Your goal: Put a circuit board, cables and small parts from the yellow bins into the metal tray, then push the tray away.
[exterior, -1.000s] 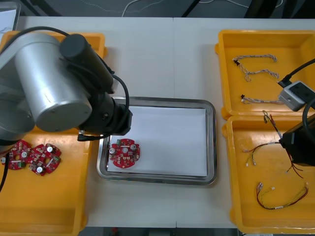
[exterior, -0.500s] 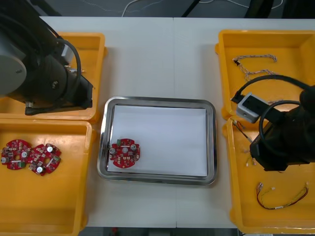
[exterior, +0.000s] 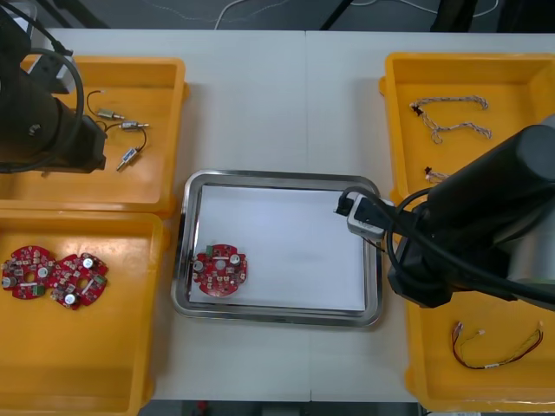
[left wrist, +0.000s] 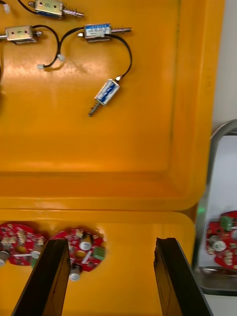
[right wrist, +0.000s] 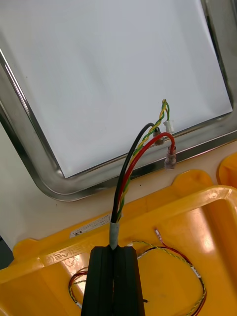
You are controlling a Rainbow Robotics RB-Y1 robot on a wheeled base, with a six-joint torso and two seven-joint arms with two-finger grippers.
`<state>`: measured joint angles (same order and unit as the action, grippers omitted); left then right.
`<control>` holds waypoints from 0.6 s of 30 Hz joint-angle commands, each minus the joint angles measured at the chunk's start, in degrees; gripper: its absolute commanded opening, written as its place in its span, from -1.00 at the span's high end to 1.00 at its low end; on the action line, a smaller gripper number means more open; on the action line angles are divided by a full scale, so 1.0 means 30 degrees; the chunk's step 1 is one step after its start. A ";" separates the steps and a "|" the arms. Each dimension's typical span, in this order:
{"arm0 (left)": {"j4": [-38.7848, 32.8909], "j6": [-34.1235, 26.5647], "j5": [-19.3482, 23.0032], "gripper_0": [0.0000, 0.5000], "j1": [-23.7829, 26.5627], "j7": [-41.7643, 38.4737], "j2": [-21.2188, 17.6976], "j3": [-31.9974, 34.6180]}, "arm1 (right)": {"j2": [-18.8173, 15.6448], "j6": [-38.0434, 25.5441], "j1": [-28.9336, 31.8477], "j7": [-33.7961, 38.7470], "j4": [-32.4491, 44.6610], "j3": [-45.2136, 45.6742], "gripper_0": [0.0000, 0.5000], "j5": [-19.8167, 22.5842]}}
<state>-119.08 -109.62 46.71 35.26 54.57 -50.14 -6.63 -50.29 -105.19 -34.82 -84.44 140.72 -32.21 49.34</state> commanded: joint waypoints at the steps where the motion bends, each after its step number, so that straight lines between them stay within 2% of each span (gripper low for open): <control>1: 0.1168 0.0474 -0.0394 -1.00 -0.0533 0.0999 -0.0719 0.1389 | 0.0710 0.0169 -0.2396 -0.0622 -0.0822 -0.2593 1.00 -0.0627; 5: 0.2369 0.1383 -0.0541 -1.00 -0.0621 0.2288 -0.0719 0.1653 | 0.1325 0.0492 -0.3890 -0.0622 -0.1760 -0.4644 1.00 -0.0861; 9: 0.3629 0.2320 -0.0922 -1.00 -0.0621 0.3489 -0.0719 0.1711 | 0.2409 0.0667 -0.5150 -0.0505 -0.2814 -0.6255 1.00 -0.1271; 18: 0.5797 0.3375 -0.0951 -1.00 -0.0591 0.5511 -0.0719 0.1887 | 0.4636 0.0785 -0.6644 -0.0446 -0.4894 -0.8658 1.00 -0.2297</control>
<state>-103.13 -100.46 44.44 34.01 62.22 -50.14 -3.15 -39.29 -103.62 -51.81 -84.44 126.87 -55.38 43.94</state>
